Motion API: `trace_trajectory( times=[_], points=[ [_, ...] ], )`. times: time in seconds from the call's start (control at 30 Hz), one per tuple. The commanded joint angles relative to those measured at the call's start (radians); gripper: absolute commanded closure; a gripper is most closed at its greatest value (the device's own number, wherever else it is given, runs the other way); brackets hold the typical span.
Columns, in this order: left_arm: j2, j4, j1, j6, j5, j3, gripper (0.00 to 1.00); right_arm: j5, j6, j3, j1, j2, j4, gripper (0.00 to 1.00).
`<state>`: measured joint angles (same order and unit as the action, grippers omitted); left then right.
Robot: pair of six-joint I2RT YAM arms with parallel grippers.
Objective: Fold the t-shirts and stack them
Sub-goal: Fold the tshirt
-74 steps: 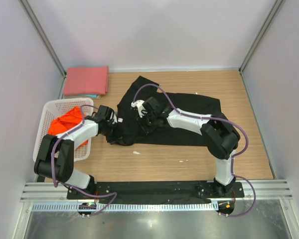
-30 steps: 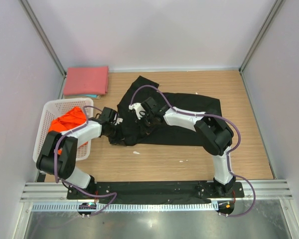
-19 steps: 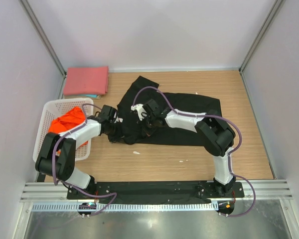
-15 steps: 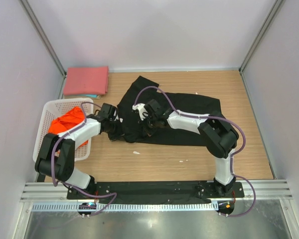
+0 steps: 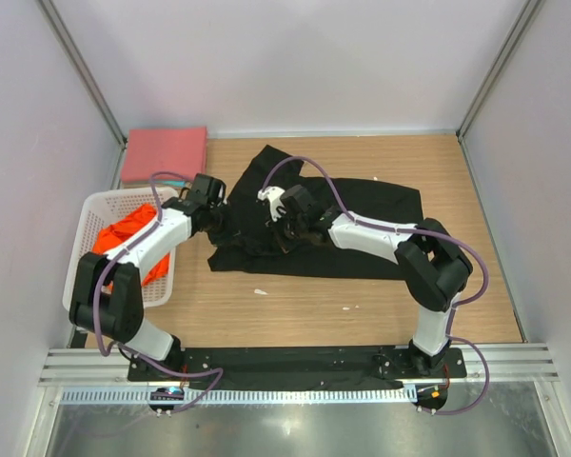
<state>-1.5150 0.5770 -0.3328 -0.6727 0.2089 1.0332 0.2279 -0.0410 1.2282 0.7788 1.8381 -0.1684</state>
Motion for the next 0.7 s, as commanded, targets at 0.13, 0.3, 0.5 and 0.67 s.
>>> trace_trajectory(
  times=[0.13, 0.3, 0.5, 0.67],
  points=[
    [-0.073, 0.055, -0.002, 0.013, -0.055, 0.119, 1.00, -0.088, -0.043, -0.019, -0.013, -0.054, 0.087, 0.99],
    [-0.148, 0.075, 0.012, 0.047, -0.072, 0.220, 1.00, -0.150, -0.068, -0.027, -0.033, -0.082, 0.101, 0.99],
    [-0.252, 0.078, 0.021, 0.093, -0.106, 0.300, 1.00, -0.147, -0.074, -0.018, -0.053, -0.056, 0.118, 0.99],
    [-0.355, 0.087, 0.028, 0.128, -0.088, 0.413, 1.00, -0.122, -0.097, -0.010, -0.084, -0.028, 0.158, 0.88]
  ],
)
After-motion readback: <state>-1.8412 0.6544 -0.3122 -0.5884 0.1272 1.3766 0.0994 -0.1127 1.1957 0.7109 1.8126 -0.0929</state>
